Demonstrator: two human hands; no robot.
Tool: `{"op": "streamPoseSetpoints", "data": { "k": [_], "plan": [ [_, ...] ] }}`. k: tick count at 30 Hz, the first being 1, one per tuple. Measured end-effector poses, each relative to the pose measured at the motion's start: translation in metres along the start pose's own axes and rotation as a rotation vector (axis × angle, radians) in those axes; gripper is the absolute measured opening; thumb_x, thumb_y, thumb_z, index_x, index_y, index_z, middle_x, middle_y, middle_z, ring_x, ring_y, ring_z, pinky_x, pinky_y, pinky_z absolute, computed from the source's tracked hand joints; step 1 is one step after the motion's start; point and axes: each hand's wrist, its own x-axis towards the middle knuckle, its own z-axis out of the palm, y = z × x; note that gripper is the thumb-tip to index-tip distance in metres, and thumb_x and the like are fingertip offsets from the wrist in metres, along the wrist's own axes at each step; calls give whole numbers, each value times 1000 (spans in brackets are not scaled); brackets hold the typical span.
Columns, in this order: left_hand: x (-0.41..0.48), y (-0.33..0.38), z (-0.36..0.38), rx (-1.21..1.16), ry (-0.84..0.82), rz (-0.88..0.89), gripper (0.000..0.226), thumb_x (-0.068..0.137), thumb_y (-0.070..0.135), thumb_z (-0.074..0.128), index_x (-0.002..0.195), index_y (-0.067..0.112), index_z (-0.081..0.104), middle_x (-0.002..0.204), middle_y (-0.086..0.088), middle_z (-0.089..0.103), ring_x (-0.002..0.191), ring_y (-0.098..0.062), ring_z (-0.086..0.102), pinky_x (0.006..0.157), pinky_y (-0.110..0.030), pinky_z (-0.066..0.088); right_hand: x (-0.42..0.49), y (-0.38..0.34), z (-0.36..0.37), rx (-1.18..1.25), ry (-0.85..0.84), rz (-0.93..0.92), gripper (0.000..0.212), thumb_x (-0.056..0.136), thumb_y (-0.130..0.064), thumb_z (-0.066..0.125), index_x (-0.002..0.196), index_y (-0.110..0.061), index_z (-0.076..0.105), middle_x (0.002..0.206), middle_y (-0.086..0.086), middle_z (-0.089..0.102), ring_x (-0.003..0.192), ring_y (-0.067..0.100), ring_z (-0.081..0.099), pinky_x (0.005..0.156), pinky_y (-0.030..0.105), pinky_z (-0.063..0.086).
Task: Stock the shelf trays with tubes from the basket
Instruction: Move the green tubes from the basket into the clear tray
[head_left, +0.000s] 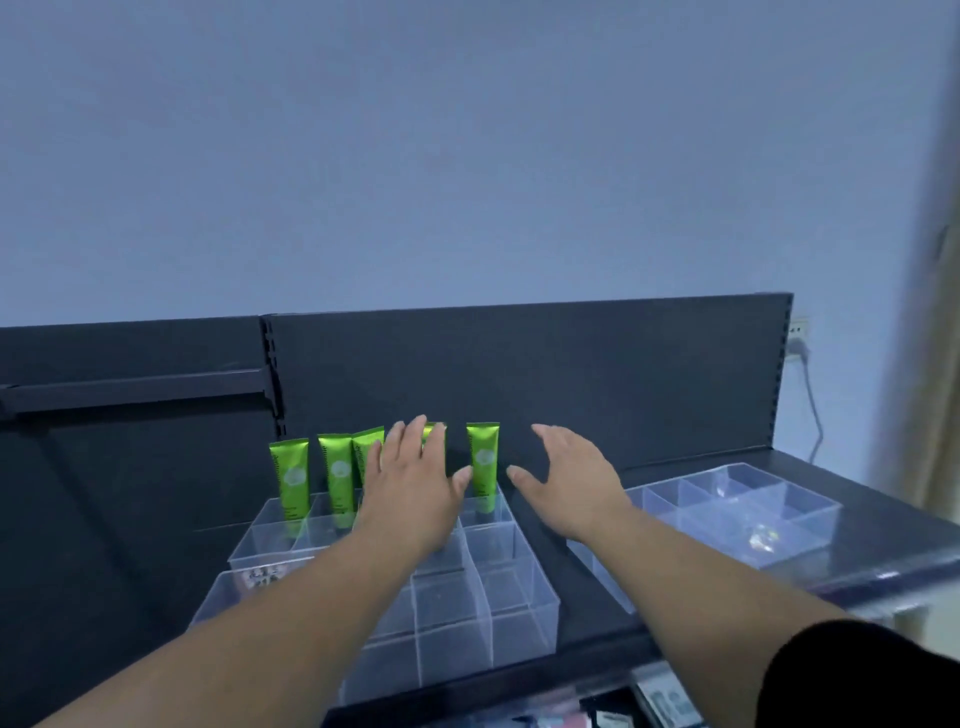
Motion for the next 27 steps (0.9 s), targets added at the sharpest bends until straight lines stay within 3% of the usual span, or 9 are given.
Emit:
{"op": "streamPoseSetpoints", "data": {
  "k": [9, 14, 21, 27],
  "plan": [
    [-73, 59, -2, -51, -103, 174, 65, 99, 52, 20, 152, 17, 5, 160, -2, 1, 147, -21, -2, 119, -41, -3, -121, 24, -19, -208, 120, 238, 59, 96, -55, 32, 149, -29, 24, 160, 1, 17, 147, 20, 10, 120, 46, 10],
    [-130, 111, 15, -104, -201, 299, 65, 99, 52, 19, 152, 18, 4, 160, -1, -1, 146, -23, -4, 119, -41, -3, -196, 69, -30, -220, 57, 457, 61, 98, -54, 29, 152, -30, 14, 162, 0, 5, 149, 21, 1, 120, 47, 2],
    [-191, 190, 59, -90, -343, 443, 66, 98, 53, 15, 152, 18, -1, 160, -4, -4, 147, -24, -6, 117, -42, -6, -278, 150, -43, -239, 14, 666, 60, 97, -54, 30, 150, -33, 14, 162, -2, 5, 149, 20, 0, 118, 45, 1],
    [-237, 286, 116, -97, -417, 494, 62, 99, 51, 21, 152, 20, 9, 160, -2, 5, 146, -25, 2, 118, -43, 0, -348, 256, -65, -221, -110, 804, 61, 98, -54, 29, 152, -34, 9, 162, -3, -3, 149, 19, -6, 120, 46, -4]
  ]
}}
